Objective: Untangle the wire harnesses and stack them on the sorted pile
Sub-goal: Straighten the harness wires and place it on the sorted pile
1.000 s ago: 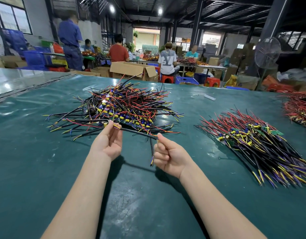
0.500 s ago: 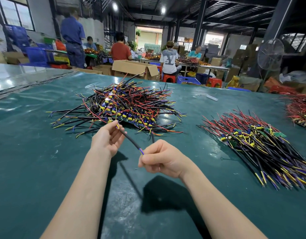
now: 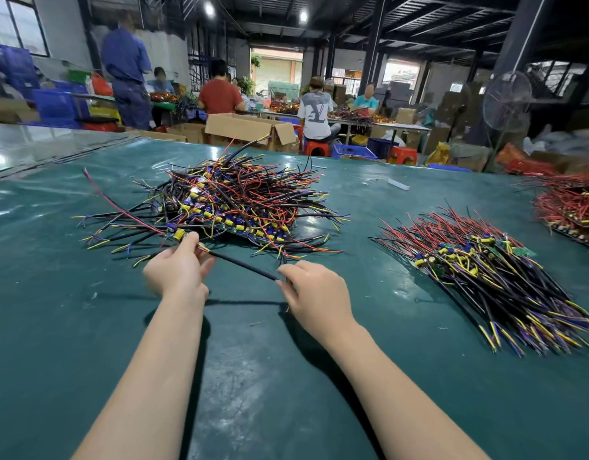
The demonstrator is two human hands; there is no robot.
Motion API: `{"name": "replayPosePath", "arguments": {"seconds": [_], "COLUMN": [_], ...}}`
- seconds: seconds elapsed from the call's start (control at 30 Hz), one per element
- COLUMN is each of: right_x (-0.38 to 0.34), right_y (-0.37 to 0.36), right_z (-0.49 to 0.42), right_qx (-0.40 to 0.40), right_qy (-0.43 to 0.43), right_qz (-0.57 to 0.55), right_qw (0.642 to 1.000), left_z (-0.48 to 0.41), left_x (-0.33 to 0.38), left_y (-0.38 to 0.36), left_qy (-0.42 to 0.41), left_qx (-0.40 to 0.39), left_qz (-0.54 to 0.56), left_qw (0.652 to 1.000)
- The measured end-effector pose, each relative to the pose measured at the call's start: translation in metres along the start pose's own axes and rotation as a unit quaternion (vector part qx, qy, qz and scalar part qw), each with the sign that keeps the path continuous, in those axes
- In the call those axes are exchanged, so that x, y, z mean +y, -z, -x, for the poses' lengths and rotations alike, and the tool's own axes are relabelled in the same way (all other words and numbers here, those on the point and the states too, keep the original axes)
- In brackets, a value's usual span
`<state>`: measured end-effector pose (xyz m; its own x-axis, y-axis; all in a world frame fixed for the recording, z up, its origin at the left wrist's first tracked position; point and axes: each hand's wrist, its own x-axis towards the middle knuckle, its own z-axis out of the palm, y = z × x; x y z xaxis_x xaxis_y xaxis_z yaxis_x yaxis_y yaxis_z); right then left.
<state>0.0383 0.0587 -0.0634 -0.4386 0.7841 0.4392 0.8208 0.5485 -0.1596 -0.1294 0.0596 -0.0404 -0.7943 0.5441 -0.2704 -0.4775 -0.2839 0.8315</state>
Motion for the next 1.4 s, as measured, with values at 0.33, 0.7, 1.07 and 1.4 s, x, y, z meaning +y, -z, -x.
{"name": "replayPosePath", "arguments": {"seconds": [0.33, 0.7, 1.07, 1.4], "right_x": [0.003, -0.001, -0.013, 0.015], "right_y": [-0.009, -0.004, 0.003, 0.015], "right_z": [0.001, 0.0, -0.007, -0.007], "right_qx": [0.017, 0.008, -0.114, -0.074], "right_qy": [-0.01, -0.1, -0.055, -0.264], "right_qz": [0.023, -0.221, -0.311, -0.583], "right_qw": [1.0, 0.97, 0.942, 0.765], "left_z": [0.013, -0.003, -0.008, 0.016], "left_x": [-0.006, -0.001, 0.001, 0.008], "left_y": [-0.002, 0.002, 0.004, -0.004], "left_qy": [0.068, 0.151, 0.109, 0.199], "left_qx": [0.008, -0.029, -0.02, -0.375], "left_qz": [0.028, 0.126, 0.147, -0.136], "left_qw": [0.997, 0.98, 0.983, 0.895]}}
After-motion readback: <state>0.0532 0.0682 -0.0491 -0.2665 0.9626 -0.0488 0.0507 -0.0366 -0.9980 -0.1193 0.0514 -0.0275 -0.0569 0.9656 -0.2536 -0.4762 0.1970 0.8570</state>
